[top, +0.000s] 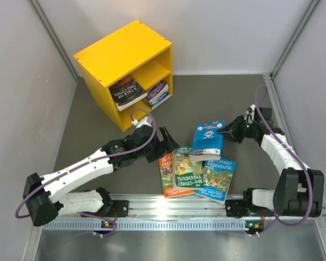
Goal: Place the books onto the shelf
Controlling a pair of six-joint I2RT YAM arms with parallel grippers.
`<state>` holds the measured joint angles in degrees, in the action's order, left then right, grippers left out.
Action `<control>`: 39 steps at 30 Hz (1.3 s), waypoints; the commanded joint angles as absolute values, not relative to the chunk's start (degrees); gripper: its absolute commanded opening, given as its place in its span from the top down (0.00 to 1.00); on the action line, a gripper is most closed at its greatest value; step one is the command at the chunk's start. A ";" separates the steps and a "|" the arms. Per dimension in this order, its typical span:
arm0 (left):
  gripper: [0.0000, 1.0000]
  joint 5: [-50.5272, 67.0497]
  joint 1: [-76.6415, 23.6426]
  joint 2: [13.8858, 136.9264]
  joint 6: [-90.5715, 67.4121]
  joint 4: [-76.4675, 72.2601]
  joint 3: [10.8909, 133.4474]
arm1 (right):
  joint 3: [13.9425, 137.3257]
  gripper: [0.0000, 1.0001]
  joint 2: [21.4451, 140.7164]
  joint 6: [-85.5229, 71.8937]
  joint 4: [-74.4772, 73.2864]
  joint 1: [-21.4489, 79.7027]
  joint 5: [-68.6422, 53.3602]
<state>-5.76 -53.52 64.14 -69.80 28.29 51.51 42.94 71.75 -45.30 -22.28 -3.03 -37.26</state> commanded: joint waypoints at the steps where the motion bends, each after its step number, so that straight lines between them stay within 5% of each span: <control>1: 0.03 -7.04 -53.61 65.46 -65.04 16.62 56.86 | 47.98 1.00 68.82 -48.24 -27.16 -0.45 -39.11; 17: 0.04 -1.49 -51.60 83.59 -58.27 23.72 71.54 | 52.65 1.00 59.15 -65.38 -17.23 5.80 -43.86; 32: 0.05 12.48 -42.71 68.38 -75.85 -7.11 48.87 | 32.52 1.00 54.58 -96.85 33.64 8.26 -41.50; 38: 0.21 14.06 -42.63 69.08 -77.08 -11.69 49.30 | 32.78 1.00 58.70 -100.01 43.23 14.23 -37.54; 39: 0.38 13.98 -42.63 69.17 -77.08 -11.69 49.74 | 32.78 1.00 60.28 -100.54 44.81 15.63 -37.09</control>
